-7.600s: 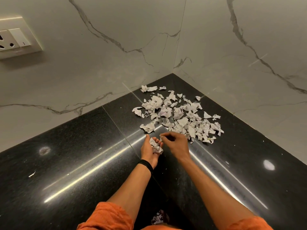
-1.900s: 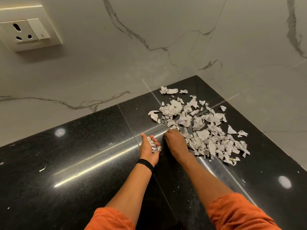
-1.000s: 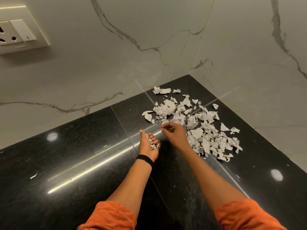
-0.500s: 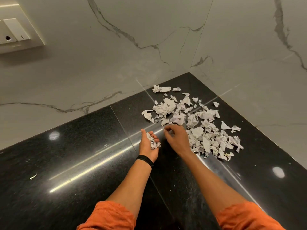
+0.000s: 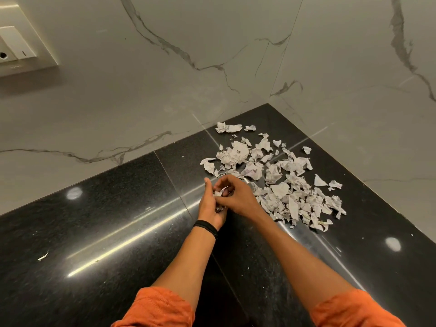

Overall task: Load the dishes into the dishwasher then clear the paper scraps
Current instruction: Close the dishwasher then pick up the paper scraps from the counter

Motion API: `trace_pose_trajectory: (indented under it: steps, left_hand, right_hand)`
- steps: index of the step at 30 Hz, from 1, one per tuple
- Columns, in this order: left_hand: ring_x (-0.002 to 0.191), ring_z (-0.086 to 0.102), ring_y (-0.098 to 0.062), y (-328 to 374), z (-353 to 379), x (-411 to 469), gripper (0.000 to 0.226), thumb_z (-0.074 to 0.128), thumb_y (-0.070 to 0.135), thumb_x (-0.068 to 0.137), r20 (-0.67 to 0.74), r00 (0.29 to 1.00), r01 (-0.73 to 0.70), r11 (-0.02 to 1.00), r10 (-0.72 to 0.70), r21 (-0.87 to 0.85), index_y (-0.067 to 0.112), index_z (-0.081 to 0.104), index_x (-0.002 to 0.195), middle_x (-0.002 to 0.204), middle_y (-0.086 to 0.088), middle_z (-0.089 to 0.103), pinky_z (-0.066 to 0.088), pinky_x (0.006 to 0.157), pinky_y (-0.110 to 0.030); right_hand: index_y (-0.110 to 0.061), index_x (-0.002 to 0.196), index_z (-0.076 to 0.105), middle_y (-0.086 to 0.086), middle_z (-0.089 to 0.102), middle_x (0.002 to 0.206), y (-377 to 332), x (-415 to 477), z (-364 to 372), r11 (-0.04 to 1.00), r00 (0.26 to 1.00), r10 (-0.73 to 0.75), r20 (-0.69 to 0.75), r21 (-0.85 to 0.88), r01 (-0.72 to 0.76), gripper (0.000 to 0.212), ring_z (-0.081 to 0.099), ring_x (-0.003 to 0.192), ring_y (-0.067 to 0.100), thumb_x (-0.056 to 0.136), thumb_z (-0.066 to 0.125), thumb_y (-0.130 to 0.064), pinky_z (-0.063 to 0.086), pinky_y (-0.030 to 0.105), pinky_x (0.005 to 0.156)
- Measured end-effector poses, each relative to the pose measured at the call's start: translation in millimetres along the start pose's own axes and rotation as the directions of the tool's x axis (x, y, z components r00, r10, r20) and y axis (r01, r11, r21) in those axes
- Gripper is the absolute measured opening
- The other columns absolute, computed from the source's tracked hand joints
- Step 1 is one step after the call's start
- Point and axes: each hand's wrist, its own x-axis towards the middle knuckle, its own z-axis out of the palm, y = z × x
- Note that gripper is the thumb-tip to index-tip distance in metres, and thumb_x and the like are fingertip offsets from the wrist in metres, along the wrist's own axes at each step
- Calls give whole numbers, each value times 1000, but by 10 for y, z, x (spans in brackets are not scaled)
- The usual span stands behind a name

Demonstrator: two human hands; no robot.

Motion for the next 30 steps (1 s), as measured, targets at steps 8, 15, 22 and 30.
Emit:
trace_pose_trajectory:
  steps: [8,15,22,30]
  left_hand:
    - [97,73,-25,31,18,161,68,48,65,94,-94,995,11,999,-15,-41,4,65,118,108,-18,73,59,87,-34]
    - [43,31,-5,39,-68,128,41,56,57,94,-166,986,-25,999,18,-40,21,49,76,57,7,37,30,40,-18]
    - [46,34,-5,51,-131,124,40,58,58,93,-133,990,-57,998,54,-19,22,50,76,60,7,40,32,42,-18]
    - [49,35,-6,0,-211,76,39,59,58,92,-148,986,-73,997,75,23,22,52,78,63,7,42,33,43,-19]
  right_hand:
    - [-9,99,73,8,75,99,47,164,-165,983,986,74,151,157,-97,23,68,84,13,78,77,0,57,28,82]
    - [-21,123,70,-2,62,113,356,310,-236,907,995,-21,-101,-420,-23,34,58,89,12,89,68,-15,48,24,77]
    - [-14,108,75,5,59,106,550,213,-177,642,981,-171,-93,-766,39,22,56,88,24,97,59,-23,50,40,71]
    - [-17,89,66,2,68,95,504,83,-75,622,975,-223,26,-766,162,5,55,89,22,92,62,-20,48,37,75]
